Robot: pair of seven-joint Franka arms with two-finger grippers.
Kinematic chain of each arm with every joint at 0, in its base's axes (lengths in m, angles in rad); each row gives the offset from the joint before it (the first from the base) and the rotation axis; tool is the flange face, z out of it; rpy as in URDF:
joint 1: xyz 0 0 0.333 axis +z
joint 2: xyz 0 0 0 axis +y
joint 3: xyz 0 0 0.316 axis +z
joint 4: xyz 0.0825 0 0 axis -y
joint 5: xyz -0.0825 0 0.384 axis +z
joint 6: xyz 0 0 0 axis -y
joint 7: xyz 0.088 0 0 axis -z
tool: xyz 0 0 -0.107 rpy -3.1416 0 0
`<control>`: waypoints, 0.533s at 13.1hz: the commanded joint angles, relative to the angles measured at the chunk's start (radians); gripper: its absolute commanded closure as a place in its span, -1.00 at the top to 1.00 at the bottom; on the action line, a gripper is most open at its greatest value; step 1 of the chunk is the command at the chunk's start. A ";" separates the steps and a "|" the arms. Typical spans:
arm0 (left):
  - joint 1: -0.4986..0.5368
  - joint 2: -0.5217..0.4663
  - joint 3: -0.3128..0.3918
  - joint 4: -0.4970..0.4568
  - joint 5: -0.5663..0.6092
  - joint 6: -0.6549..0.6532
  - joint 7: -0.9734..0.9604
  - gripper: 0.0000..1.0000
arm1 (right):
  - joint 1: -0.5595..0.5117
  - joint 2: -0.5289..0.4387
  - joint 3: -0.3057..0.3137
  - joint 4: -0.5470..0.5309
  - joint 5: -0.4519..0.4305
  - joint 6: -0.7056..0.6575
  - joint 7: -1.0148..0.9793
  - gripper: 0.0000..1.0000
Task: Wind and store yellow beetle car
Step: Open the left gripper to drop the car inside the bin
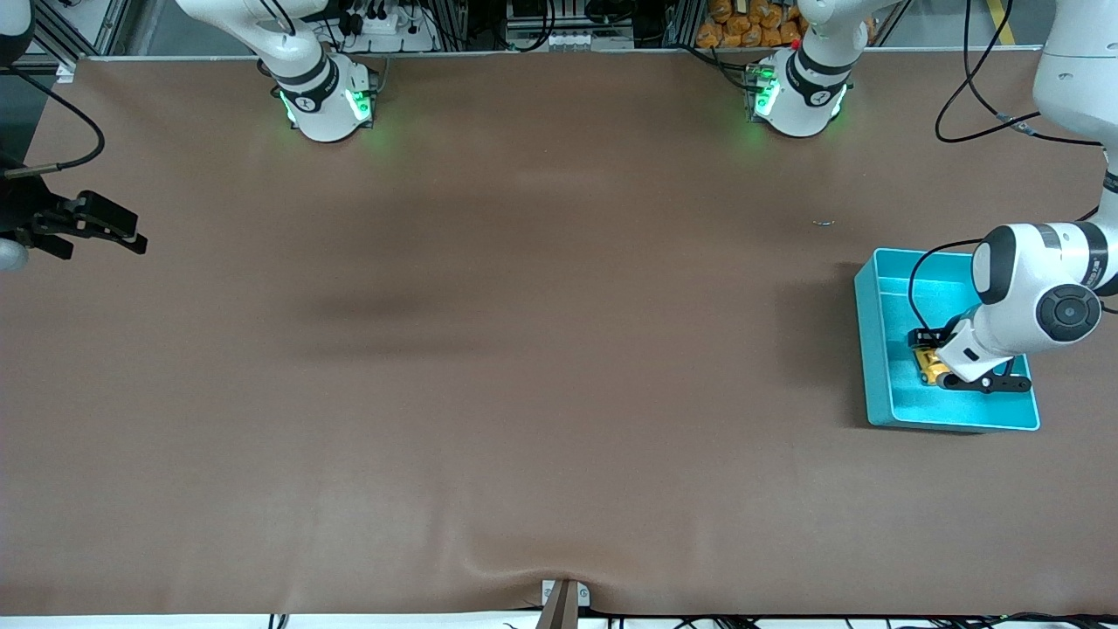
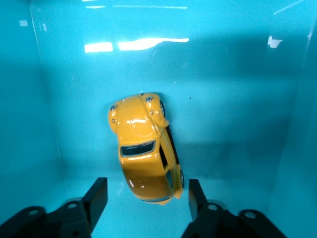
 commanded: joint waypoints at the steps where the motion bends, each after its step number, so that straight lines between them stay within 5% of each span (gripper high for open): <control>1: 0.007 -0.085 -0.025 0.004 0.013 -0.016 0.009 1.00 | -0.003 -0.026 0.004 -0.017 -0.019 0.002 0.020 1.00; 4: 0.007 -0.232 -0.097 0.018 -0.015 -0.139 0.008 1.00 | -0.003 -0.025 0.004 -0.017 -0.019 0.005 0.020 1.00; 7: 0.003 -0.357 -0.145 0.050 -0.197 -0.246 0.009 1.00 | -0.004 -0.023 0.004 -0.015 -0.019 0.007 0.018 1.00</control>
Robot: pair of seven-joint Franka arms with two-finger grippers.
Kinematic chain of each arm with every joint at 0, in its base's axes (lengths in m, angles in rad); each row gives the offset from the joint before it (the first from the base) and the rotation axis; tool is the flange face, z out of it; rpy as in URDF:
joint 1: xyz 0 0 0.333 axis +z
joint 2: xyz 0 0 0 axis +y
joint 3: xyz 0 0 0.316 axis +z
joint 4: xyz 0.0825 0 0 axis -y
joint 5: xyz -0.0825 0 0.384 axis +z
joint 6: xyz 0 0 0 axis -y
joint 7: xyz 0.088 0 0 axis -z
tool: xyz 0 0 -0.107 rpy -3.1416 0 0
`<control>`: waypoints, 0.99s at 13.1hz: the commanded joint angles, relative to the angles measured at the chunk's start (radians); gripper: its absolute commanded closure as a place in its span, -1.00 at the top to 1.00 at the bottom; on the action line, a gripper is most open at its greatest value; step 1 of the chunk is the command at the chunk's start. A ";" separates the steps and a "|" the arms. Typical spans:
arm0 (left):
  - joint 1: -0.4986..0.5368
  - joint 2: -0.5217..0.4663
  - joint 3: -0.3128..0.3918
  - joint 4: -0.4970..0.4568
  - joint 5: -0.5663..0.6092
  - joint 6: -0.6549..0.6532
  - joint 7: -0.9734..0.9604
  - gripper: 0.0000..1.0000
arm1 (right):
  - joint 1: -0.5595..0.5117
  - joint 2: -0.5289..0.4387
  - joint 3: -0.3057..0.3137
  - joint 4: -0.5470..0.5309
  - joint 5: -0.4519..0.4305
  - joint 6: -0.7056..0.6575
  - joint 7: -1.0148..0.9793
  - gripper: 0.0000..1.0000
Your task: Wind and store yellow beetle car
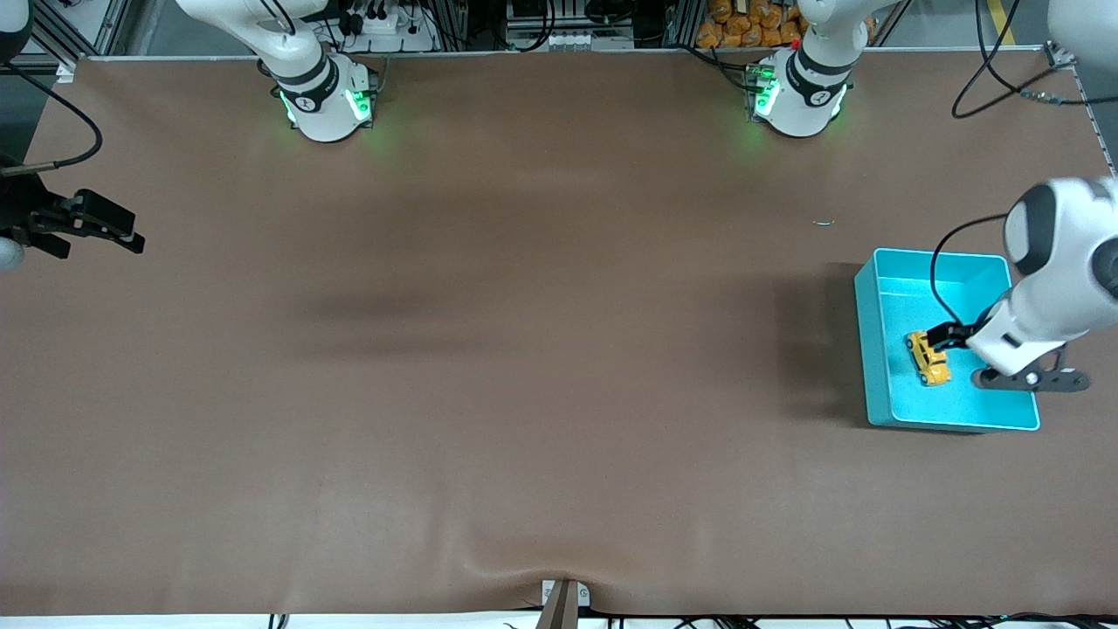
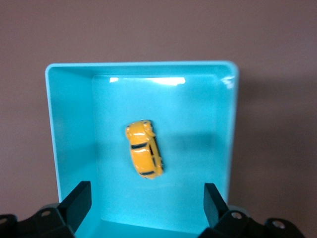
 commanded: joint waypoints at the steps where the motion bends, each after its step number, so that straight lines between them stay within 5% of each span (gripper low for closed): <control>1: -0.010 -0.112 -0.037 0.032 -0.080 -0.146 0.009 1.00 | -0.006 -0.021 0.005 -0.015 -0.016 0.005 0.016 1.00; 5: -0.188 -0.143 0.064 0.258 -0.168 -0.474 0.005 1.00 | -0.006 -0.020 0.005 -0.015 -0.016 0.004 0.016 1.00; 10: -0.441 -0.304 0.299 0.287 -0.244 -0.628 -0.059 1.00 | -0.006 -0.020 0.005 -0.015 -0.016 0.004 0.016 1.00; 13: -0.457 -0.295 0.299 0.321 -0.267 -0.634 -0.062 1.00 | -0.006 -0.020 0.006 -0.015 -0.016 0.004 0.016 1.00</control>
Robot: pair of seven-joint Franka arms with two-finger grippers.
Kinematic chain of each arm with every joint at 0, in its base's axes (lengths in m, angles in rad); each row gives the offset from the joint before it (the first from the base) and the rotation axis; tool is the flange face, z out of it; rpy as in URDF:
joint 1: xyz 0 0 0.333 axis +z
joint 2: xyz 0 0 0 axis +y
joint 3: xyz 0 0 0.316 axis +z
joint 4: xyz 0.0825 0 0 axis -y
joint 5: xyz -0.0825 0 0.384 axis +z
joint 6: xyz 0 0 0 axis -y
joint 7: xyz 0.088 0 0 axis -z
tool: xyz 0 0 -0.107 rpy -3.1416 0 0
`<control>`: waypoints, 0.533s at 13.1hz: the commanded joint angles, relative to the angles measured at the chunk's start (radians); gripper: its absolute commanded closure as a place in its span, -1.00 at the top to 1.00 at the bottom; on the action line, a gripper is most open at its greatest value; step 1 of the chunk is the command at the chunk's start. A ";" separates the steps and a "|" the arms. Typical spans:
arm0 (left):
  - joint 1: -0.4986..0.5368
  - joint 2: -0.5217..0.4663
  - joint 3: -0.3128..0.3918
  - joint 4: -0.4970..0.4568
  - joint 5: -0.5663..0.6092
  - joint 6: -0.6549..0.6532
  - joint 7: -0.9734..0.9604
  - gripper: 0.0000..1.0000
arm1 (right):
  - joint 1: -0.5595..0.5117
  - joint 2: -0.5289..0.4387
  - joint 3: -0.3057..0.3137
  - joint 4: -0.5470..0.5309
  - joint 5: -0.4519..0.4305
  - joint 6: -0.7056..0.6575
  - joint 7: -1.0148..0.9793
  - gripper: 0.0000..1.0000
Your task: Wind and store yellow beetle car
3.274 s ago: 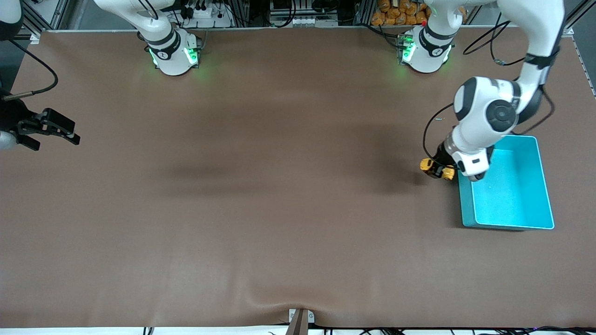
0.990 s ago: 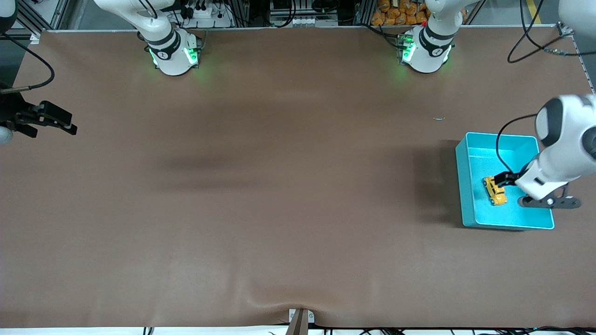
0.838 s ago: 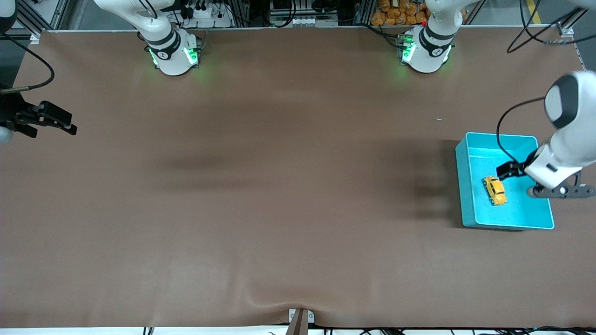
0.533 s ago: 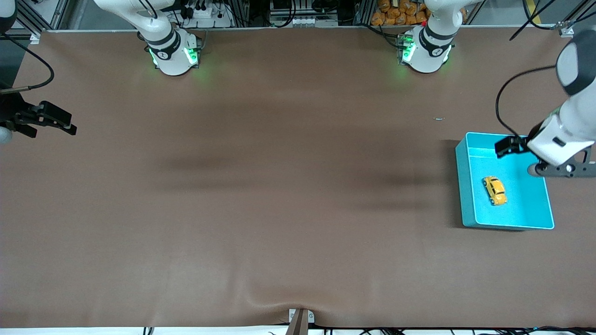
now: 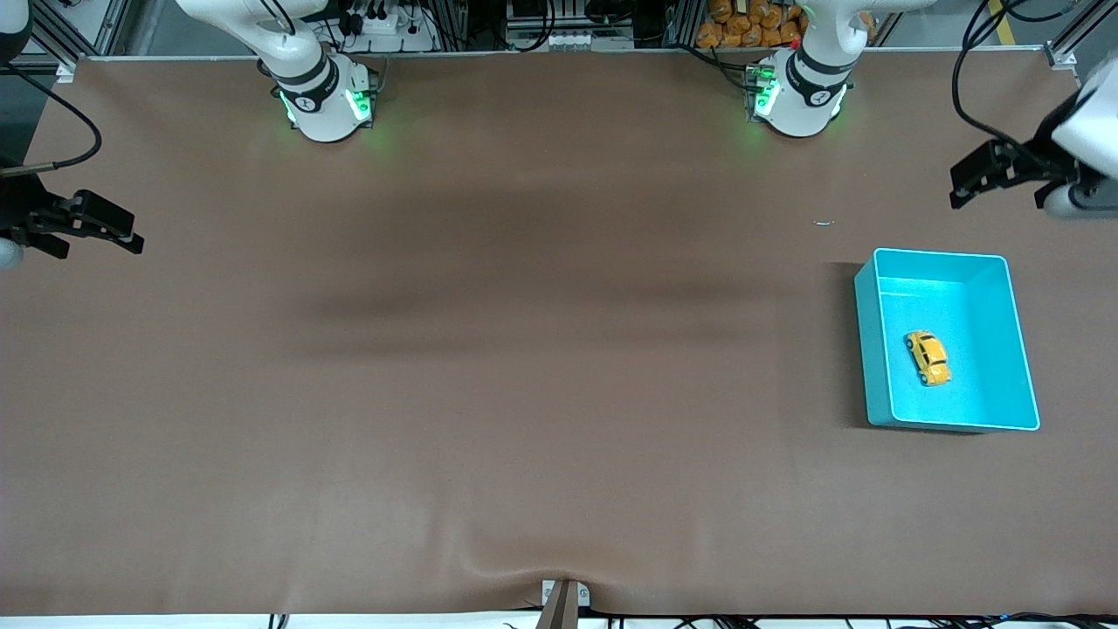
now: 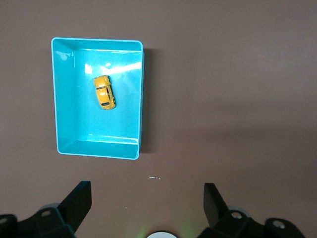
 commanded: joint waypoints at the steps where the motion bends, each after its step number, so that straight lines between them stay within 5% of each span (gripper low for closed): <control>1: -0.012 0.014 0.011 0.023 -0.039 -0.020 -0.012 1.00 | -0.006 -0.020 0.007 -0.014 -0.014 0.002 0.016 1.00; 7: -0.015 0.012 0.006 0.025 -0.047 -0.040 -0.009 1.00 | -0.006 -0.017 0.006 -0.014 -0.014 0.004 0.016 1.00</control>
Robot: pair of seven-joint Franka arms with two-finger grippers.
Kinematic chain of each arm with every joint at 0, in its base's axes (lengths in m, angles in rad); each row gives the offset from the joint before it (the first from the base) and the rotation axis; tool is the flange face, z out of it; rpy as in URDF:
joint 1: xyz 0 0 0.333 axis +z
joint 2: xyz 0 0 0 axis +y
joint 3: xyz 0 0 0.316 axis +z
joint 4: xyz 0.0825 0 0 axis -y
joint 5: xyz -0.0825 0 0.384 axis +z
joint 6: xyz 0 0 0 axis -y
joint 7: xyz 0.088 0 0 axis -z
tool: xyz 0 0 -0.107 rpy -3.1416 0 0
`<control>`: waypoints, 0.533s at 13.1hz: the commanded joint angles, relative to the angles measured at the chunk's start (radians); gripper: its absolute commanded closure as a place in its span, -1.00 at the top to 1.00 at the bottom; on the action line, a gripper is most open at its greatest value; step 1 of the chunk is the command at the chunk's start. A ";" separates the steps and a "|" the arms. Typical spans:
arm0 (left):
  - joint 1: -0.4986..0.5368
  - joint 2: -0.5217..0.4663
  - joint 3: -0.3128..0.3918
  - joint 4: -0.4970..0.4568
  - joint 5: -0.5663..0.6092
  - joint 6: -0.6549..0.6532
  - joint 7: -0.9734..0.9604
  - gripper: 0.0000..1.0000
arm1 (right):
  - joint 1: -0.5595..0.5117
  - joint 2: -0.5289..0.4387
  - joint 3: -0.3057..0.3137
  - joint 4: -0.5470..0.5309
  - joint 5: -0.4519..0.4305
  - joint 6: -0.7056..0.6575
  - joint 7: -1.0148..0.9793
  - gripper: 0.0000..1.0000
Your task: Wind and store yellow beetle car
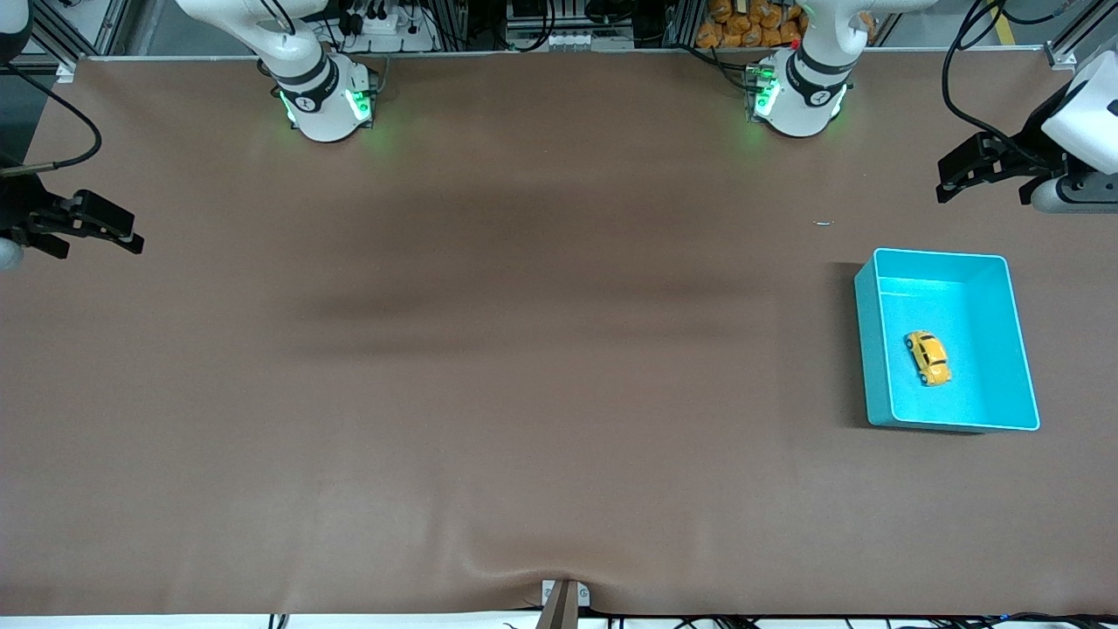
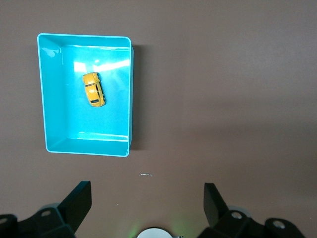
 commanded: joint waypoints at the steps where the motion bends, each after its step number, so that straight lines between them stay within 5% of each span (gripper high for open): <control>1: -0.009 0.004 0.003 0.023 -0.017 -0.025 -0.011 1.00 | -0.012 -0.017 0.006 -0.014 -0.014 0.004 0.016 1.00; 7: -0.006 0.003 -0.020 0.023 -0.016 -0.025 -0.015 1.00 | -0.018 -0.017 0.006 -0.015 -0.014 0.002 0.013 1.00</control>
